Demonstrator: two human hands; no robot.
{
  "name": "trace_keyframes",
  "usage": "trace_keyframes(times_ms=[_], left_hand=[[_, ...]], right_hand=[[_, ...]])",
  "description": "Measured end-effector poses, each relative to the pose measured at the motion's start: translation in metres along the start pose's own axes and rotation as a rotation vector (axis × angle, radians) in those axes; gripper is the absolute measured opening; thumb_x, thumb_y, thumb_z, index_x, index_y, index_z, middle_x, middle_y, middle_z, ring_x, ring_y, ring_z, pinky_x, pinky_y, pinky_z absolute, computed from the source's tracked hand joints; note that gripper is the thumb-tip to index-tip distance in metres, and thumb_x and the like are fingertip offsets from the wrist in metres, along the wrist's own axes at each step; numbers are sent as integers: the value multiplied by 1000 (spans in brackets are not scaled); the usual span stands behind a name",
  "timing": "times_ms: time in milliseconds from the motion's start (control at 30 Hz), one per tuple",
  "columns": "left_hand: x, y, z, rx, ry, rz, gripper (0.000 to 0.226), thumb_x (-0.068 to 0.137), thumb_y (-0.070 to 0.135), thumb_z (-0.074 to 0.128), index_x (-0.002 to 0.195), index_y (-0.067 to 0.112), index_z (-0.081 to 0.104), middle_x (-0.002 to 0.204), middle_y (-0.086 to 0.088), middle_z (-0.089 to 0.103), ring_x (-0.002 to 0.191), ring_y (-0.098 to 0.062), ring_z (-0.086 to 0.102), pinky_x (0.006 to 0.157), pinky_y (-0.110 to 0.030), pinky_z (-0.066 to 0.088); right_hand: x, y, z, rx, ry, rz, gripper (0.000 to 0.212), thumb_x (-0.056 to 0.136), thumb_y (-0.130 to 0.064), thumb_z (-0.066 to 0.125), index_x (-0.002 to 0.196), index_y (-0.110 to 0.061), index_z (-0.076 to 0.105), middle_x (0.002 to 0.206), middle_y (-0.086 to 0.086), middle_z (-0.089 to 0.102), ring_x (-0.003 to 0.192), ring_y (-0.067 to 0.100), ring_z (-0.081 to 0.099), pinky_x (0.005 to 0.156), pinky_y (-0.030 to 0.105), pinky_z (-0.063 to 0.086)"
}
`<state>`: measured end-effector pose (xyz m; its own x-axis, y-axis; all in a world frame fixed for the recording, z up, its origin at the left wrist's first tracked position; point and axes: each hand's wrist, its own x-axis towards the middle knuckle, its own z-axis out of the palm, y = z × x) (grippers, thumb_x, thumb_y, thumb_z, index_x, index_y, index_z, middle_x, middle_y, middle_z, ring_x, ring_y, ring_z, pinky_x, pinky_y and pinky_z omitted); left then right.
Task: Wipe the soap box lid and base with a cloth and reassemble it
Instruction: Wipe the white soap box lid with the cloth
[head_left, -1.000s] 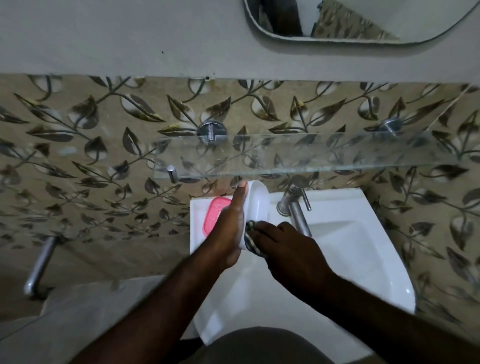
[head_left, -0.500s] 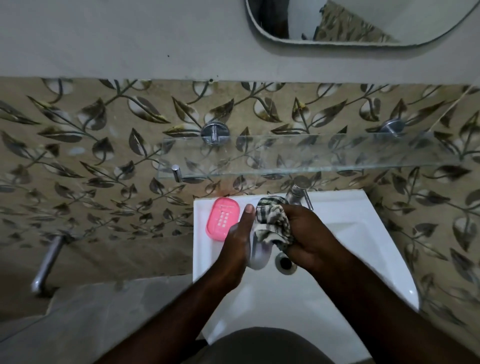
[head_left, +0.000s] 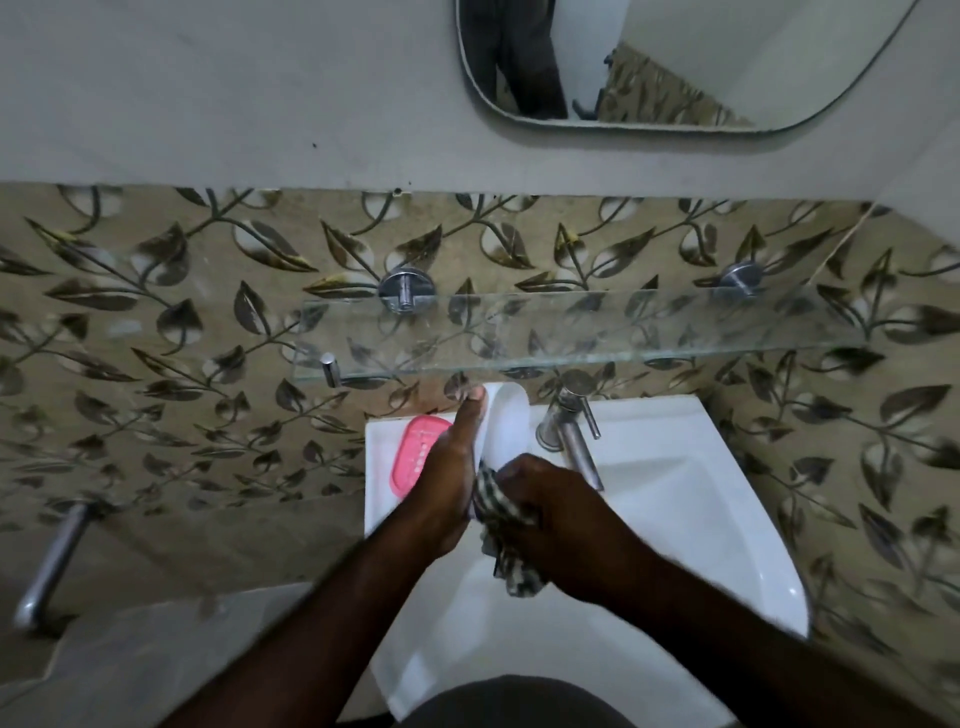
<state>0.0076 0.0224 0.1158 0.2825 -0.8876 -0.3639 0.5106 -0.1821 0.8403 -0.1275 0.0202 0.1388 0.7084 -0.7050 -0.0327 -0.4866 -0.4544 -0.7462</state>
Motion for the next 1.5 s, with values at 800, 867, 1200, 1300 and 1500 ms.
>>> trace_keyframes(times_ms=[800, 867, 1200, 1300, 1500], left_hand=[[-20, 22, 20, 323, 4, 145, 53, 82, 65, 52, 100, 19, 71, 90, -3, 73, 91, -19, 69, 83, -28, 54], [-20, 28, 21, 212, -47, 145, 62, 73, 73, 52, 106, 24, 69, 103, 2, 73, 102, -19, 67, 97, -37, 49], [-38, 19, 29, 126, -63, 218, 36, 95, 43, 47, 97, 16, 71, 76, 7, 77, 75, -9, 73, 64, -19, 57], [-47, 10, 28, 170, -61, 287, 32, 95, 39, 48, 89, 17, 70, 69, 9, 74, 69, -8, 70, 60, -16, 51], [-49, 11, 35, 146, -6, 370, 32, 90, 45, 49, 82, 24, 72, 71, 8, 74, 74, -11, 71, 78, -32, 56]], right_hand=[[-5, -15, -19, 617, -22, 267, 4, 81, 9, 61, 82, 9, 65, 80, 33, 68, 73, 38, 72, 65, 44, 61], [-6, -29, -31, 852, -41, 254, 7, 83, 11, 59, 87, 13, 64, 80, 35, 66, 67, 37, 70, 60, 40, 60], [14, -27, -32, 282, 691, 84, 9, 84, -12, 69, 90, -16, 73, 85, 0, 74, 80, 15, 70, 71, 29, 54], [6, -8, -26, -356, 624, 1, 10, 74, -27, 66, 84, -24, 65, 83, -6, 62, 72, 17, 61, 57, 33, 49], [-11, -18, -26, -197, 346, 106, 17, 79, -34, 58, 71, -19, 60, 75, -1, 65, 71, 18, 63, 64, 36, 50]])
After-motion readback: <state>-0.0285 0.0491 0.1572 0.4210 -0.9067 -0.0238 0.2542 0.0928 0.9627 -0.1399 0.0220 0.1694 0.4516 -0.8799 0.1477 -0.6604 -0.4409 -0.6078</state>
